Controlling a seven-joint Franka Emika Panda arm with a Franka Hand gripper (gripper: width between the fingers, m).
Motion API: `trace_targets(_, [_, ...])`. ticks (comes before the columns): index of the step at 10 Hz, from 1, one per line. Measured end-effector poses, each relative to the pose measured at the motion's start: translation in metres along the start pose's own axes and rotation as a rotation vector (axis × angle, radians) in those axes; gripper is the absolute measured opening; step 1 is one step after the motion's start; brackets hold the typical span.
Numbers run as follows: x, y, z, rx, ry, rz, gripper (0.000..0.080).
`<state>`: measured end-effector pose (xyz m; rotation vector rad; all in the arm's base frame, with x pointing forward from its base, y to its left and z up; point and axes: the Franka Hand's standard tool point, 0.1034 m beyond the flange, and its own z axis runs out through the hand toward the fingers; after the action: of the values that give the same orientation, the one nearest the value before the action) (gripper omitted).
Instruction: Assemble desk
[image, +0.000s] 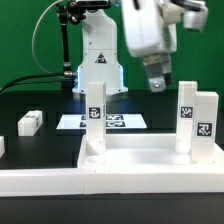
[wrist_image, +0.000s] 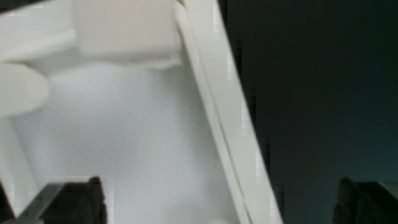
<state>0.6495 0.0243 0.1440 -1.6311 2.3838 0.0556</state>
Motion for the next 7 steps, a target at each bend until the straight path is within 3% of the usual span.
trace_targets(6, [0.0,0.003,0.004,-0.006,0.005,-0.009,0.0649])
trace_targets(7, [0.009,0.004,0.001,-0.001,0.004,-0.082,0.0649])
